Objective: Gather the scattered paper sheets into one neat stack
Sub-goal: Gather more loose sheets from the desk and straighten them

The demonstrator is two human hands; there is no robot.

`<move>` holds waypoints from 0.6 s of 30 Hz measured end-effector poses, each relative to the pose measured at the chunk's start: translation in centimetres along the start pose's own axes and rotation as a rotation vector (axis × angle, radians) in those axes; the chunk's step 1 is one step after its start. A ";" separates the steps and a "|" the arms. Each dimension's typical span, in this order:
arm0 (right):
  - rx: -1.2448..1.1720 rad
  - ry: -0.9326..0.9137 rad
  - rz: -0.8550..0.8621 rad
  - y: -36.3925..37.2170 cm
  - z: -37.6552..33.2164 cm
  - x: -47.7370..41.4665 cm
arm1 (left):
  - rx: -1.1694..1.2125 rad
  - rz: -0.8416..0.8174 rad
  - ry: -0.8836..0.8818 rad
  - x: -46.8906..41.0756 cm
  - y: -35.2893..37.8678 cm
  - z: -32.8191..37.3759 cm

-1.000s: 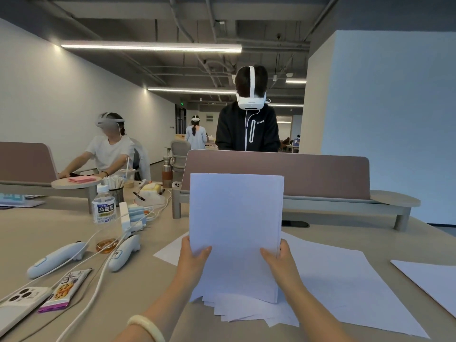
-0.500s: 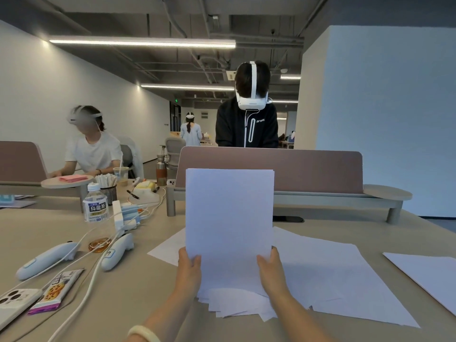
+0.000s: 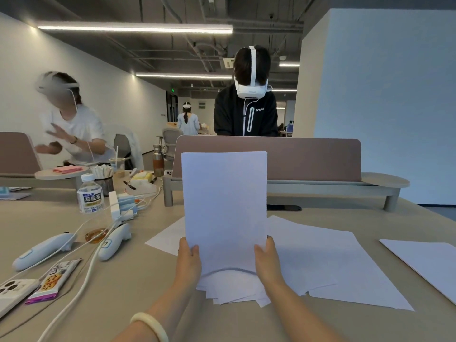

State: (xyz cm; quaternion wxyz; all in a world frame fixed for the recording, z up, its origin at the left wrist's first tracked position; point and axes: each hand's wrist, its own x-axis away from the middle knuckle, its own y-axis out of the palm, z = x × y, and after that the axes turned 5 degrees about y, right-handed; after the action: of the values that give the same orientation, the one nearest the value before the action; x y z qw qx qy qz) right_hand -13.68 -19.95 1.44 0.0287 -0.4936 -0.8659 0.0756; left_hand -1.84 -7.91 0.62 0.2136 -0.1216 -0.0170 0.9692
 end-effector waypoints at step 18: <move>0.196 0.001 -0.029 -0.5 2.5 -0.5 | -0.341 -0.071 -0.007 0.7 0.5 -0.8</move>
State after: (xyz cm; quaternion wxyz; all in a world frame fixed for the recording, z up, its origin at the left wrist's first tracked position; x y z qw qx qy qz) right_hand -14.20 -20.89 -0.95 0.0786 -0.4757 -0.8615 0.1592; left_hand -2.46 -8.13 -0.40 0.2241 -0.1519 -0.1861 0.9445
